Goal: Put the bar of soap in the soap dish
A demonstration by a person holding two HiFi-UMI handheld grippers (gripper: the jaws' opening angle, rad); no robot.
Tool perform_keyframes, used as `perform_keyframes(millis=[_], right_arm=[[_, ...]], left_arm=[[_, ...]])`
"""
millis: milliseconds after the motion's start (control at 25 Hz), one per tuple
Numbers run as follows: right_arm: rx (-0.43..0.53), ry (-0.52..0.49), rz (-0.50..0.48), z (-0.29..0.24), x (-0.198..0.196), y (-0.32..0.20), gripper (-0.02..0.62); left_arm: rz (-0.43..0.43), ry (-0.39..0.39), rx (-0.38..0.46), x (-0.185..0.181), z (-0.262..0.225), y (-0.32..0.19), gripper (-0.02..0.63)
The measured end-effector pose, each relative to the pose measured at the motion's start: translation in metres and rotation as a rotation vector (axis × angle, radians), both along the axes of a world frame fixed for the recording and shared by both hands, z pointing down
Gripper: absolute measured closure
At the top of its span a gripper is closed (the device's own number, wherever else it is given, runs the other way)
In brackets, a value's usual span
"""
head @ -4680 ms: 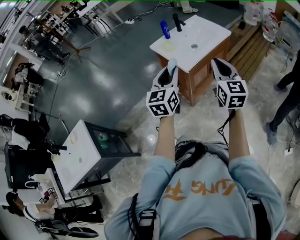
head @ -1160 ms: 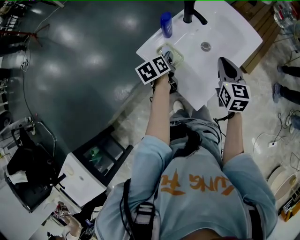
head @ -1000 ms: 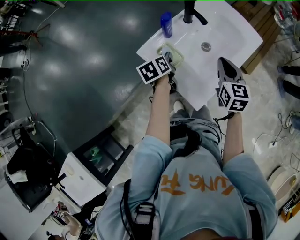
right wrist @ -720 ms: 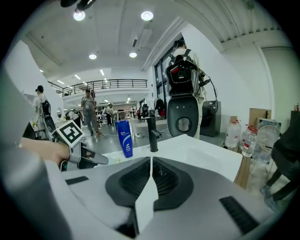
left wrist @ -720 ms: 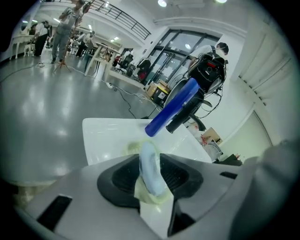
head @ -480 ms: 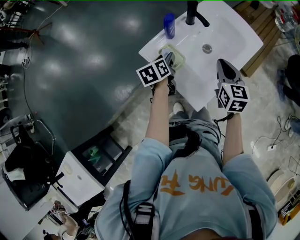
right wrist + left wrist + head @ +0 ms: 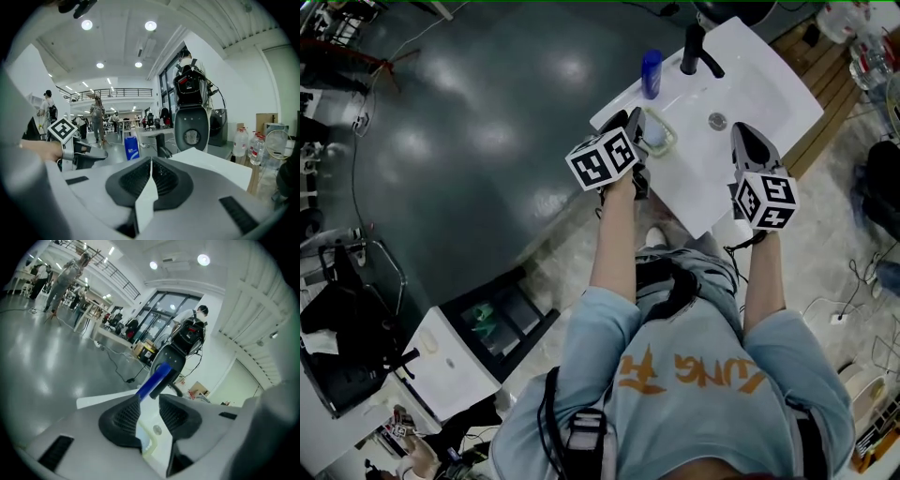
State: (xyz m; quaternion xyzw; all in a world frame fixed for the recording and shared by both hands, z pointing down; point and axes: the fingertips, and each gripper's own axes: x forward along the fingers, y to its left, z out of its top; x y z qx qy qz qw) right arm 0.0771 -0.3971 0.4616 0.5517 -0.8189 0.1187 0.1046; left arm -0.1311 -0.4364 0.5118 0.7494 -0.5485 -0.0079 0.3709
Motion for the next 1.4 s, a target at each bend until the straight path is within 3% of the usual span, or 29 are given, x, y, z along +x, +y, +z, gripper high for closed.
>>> perform_keyframes(millis=[80, 120, 360, 520, 680, 880, 1400], right_arm=[[0.042, -0.03, -0.027, -0.019, -0.01, -0.006, 0.563], [0.06, -0.044, -0.039, -0.028, -0.015, -0.009, 0.563], [0.159, -0.12, -0.069, -0.077, -0.038, -0.022, 0.565], [0.215, -0.143, -0.076, -0.108, -0.05, -0.031, 0.565], [0.23, -0.16, -0.104, -0.129, -0.06, -0.038, 0.565], [0.247, -0.161, -0.094, -0.138, -0.057, -0.043, 0.565], [0.302, -0.106, -0.101, -0.151, -0.071, -0.037, 0.565]], left_arm=[[0.002, -0.004, 0.118, -0.004, -0.034, -0.004, 0.541], [0.008, -0.008, 0.174, -0.004, -0.051, -0.005, 0.557], [0.049, -0.098, 0.452, -0.006, -0.141, 0.004, 0.577], [0.027, -0.224, 0.558, -0.016, -0.179, 0.01, 0.58], [-0.01, -0.317, 0.611, -0.023, -0.2, 0.011, 0.58], [-0.028, -0.354, 0.628, -0.02, -0.202, 0.012, 0.58], [-0.089, -0.331, 0.619, -0.05, -0.191, 0.023, 0.578]])
